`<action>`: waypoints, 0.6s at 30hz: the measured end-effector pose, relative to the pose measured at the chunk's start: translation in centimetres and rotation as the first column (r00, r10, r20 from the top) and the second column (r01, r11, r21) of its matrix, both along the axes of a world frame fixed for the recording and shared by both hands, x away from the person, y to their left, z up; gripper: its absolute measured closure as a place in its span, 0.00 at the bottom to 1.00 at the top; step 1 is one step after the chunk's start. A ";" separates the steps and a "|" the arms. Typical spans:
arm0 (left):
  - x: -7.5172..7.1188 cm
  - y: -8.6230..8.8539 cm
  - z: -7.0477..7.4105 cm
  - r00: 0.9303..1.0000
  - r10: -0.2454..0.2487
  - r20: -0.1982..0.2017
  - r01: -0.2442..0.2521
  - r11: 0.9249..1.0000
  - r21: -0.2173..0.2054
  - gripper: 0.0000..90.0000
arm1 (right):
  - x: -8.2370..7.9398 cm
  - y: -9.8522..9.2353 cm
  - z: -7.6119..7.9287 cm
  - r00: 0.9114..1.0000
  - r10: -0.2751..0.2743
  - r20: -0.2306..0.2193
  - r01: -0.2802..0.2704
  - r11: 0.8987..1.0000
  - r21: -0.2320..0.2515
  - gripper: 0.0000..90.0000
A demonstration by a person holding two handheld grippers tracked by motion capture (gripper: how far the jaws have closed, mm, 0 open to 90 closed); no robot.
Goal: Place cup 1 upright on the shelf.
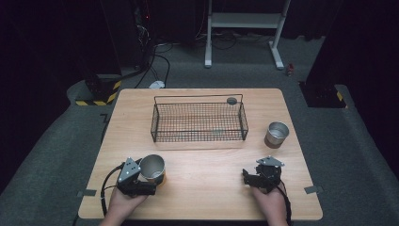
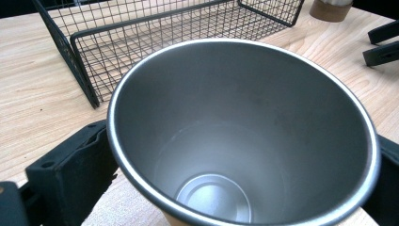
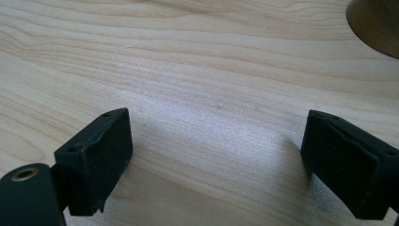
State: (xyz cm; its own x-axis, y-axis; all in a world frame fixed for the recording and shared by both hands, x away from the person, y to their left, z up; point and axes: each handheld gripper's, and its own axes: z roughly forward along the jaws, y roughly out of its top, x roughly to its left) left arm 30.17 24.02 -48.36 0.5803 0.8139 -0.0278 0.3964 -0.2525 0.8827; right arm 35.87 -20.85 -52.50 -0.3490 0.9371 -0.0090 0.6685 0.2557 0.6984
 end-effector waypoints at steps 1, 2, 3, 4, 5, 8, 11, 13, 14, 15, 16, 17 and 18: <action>0.0 0.0 0.0 1.000 0.001 0.004 -0.001 1.000 0.000 0.01 | 0.0 0.0 0.0 1.000 0.000 0.000 0.000 1.000 0.000 0.10; 0.0 0.0 0.0 1.000 0.001 0.006 -0.001 1.000 0.002 0.01 | 0.0 0.0 0.0 1.000 0.000 0.000 0.000 1.000 0.000 0.10; 0.0 0.0 0.0 1.000 0.003 0.010 -0.003 1.000 0.003 0.01 | 0.0 0.0 0.0 1.000 0.000 0.000 0.000 1.000 0.000 0.10; -0.1 0.0 0.1 1.000 0.005 0.013 -0.005 1.000 0.004 0.01 | 0.0 0.0 0.0 1.000 0.000 0.000 0.000 1.000 0.000 0.10; -0.1 0.0 0.1 1.000 0.005 0.016 -0.005 1.000 0.002 0.01 | 0.0 0.0 0.0 1.000 0.000 0.000 0.000 1.000 0.000 0.10; -0.1 -0.1 0.0 1.000 0.007 0.019 -0.007 1.000 0.008 0.02 | 0.0 0.0 0.0 1.000 0.001 0.002 -0.001 1.000 -0.001 0.10; -0.2 -0.1 0.1 0.999 0.008 0.032 -0.008 1.000 0.006 0.04 | 0.0 0.0 0.0 1.000 0.000 0.000 0.000 1.000 0.000 0.10; -0.2 -0.1 0.1 0.999 0.009 0.043 -0.009 1.000 0.005 0.06 | 0.0 0.0 0.0 1.000 0.000 0.000 0.000 1.000 0.000 0.10; -0.2 -0.1 0.1 0.999 0.009 0.045 -0.009 1.000 0.006 0.06 | 0.0 0.0 0.0 1.000 0.000 0.000 0.000 1.000 0.000 0.10; -0.2 -0.1 0.1 0.999 0.007 0.045 -0.007 1.000 0.009 0.07 | 0.0 0.0 0.0 1.000 0.000 0.000 0.000 1.000 0.000 0.10; -0.2 -0.2 0.1 0.999 0.006 0.047 -0.006 1.000 0.009 0.07 | 0.0 0.0 0.0 1.000 0.000 0.000 0.000 1.000 0.000 0.10; -0.2 -0.2 0.1 0.999 0.006 0.053 -0.006 1.000 0.006 0.08 | 0.0 0.0 0.0 1.000 0.000 0.000 0.000 1.000 0.000 0.10; -0.2 -0.2 0.1 0.999 0.005 0.054 -0.005 1.000 0.006 0.08 | 0.0 0.0 0.0 1.000 0.000 0.000 0.000 1.000 0.000 0.10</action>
State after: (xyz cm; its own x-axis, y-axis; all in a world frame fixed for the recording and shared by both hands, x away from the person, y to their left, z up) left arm 30.01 23.77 -48.26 0.5768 0.8168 0.0085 0.3491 -0.2559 0.9015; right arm 35.87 -20.85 -52.50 -0.3488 0.9371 -0.0088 0.6686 0.2554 0.6984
